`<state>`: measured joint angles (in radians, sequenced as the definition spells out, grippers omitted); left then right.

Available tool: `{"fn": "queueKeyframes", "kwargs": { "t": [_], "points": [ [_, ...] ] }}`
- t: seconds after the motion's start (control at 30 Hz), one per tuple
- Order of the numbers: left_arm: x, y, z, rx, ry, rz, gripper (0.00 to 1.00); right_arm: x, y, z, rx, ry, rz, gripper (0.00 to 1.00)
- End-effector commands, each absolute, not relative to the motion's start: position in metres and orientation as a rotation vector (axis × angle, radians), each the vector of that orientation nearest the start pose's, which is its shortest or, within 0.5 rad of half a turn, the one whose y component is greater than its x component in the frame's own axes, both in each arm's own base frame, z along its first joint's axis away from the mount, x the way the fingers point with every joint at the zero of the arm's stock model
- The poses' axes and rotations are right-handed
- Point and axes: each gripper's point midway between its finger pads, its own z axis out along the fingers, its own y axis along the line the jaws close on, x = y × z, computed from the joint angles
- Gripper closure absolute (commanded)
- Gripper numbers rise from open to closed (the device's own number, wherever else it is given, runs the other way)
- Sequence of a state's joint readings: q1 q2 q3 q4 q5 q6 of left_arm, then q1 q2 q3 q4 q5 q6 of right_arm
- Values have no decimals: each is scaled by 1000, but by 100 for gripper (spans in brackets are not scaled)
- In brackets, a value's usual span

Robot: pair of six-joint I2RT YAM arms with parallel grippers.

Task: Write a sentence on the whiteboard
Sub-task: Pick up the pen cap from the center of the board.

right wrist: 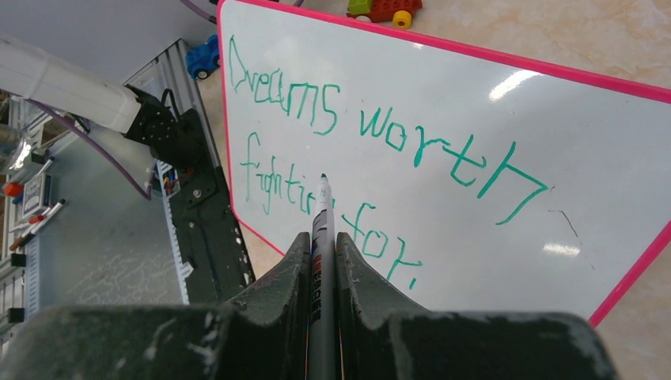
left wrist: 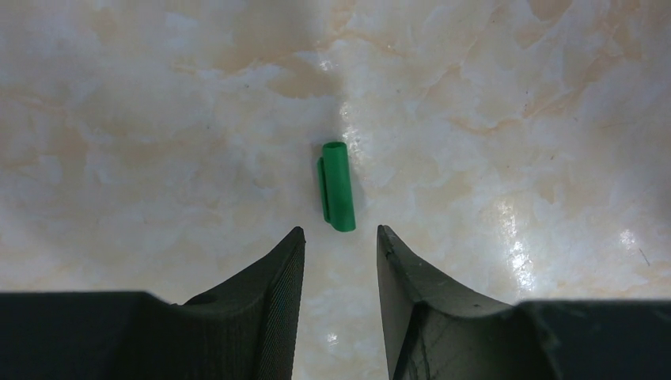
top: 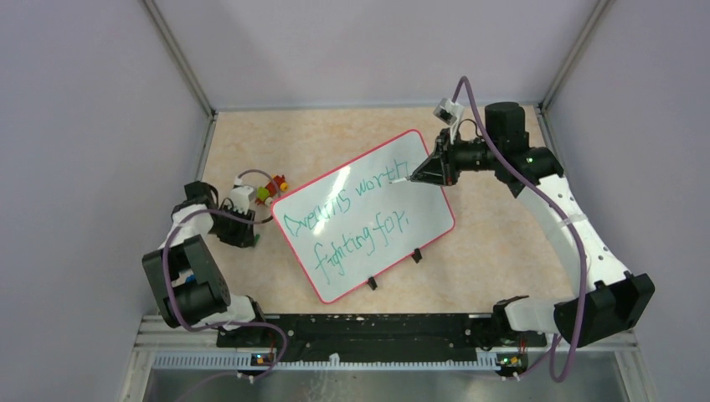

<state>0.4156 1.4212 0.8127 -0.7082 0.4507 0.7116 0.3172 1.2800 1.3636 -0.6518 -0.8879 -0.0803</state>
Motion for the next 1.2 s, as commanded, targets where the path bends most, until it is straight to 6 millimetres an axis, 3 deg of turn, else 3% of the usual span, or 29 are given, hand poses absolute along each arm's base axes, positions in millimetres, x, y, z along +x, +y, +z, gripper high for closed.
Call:
{"fn": "queueKeyframes", "kwargs": {
  "t": [0.0,0.27,0.53,0.83,0.97,1.17],
  "points": [
    [253,48,34,537,2605,-311,57,268,228,324,-908,1824,1075,100],
    [251,42,22,577,2623,-297,59,271,228,322,-904,1833,1068,100],
    [244,46,5,637,2673,-154,66,273,227,320,-898,1847,1059,100],
    [256,46,13,570,2684,-192,86,273,226,320,-905,1854,1050,100],
    [278,43,45,509,2609,-245,96,272,225,320,-909,1852,1038,100],
    [326,57,133,403,2429,-118,100,272,225,322,-913,1863,1041,100]
  ]
}}
